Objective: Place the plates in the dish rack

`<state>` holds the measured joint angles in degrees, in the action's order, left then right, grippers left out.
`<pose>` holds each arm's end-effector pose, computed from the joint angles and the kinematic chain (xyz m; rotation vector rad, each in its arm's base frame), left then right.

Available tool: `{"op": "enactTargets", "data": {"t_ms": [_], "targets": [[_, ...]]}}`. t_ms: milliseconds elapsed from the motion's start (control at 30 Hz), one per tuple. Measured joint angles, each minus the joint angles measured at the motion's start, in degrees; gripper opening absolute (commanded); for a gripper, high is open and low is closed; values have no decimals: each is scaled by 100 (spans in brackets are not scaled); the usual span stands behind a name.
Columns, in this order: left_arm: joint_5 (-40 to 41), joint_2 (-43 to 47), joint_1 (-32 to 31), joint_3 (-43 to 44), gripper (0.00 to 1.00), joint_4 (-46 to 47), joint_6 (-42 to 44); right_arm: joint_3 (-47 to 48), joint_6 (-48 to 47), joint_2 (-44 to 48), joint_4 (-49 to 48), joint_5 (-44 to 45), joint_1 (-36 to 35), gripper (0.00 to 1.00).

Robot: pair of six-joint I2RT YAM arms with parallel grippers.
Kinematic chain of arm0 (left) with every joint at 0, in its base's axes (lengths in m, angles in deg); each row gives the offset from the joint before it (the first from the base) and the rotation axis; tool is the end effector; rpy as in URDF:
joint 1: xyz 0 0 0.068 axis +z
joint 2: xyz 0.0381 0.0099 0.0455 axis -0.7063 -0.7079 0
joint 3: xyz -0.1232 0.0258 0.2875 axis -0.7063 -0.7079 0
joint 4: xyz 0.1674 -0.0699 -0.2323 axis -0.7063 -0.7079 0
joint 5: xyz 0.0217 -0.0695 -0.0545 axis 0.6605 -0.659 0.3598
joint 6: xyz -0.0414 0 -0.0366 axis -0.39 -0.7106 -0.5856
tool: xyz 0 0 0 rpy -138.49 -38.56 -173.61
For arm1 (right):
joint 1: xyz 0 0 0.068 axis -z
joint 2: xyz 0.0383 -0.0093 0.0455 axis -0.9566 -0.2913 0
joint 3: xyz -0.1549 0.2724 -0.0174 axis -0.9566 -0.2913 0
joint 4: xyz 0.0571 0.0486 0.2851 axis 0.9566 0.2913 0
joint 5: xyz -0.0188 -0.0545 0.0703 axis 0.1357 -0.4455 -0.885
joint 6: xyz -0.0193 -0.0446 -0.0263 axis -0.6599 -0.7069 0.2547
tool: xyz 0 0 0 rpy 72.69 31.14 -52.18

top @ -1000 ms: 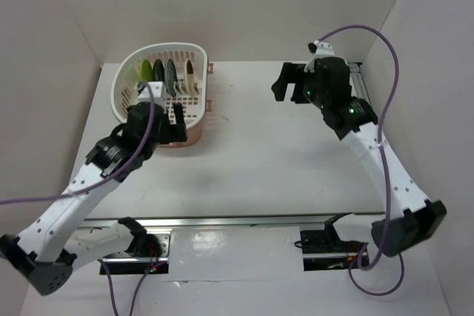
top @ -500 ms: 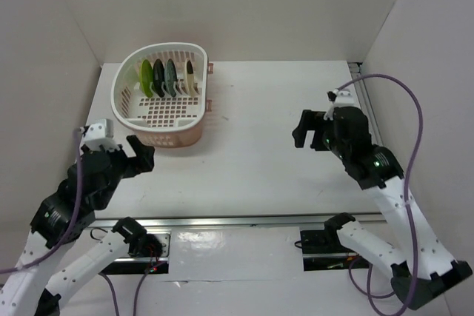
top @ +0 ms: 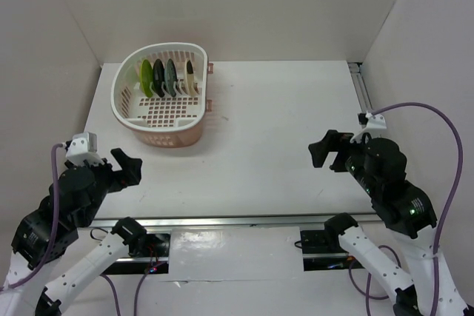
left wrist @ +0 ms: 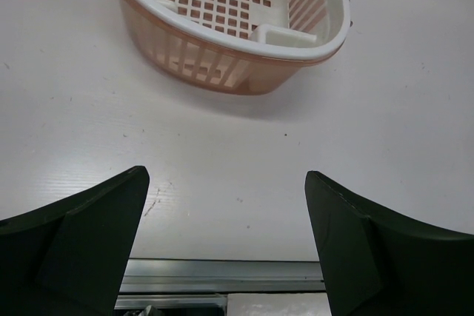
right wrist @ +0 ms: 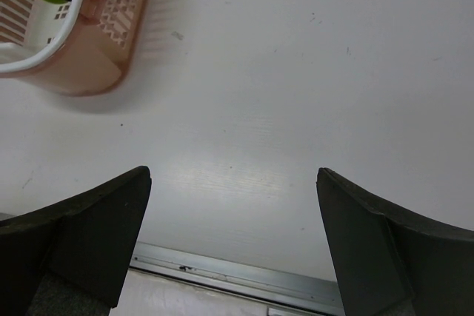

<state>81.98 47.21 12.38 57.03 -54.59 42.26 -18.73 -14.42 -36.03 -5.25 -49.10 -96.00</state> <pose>0.0286 0.0047 0.4162 -0.3878 1.8278 -0.2952 0.0770 0.0271 0.4269 0.0307 1.9636 0.3571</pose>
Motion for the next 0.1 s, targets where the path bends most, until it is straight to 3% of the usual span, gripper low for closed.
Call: {"op": "enactTargets", "data": {"t_ms": [100], "targets": [[-4, -2, 0, 0, 100, -24, -35, 2, 11, 74, 76, -2, 0, 100]]}}
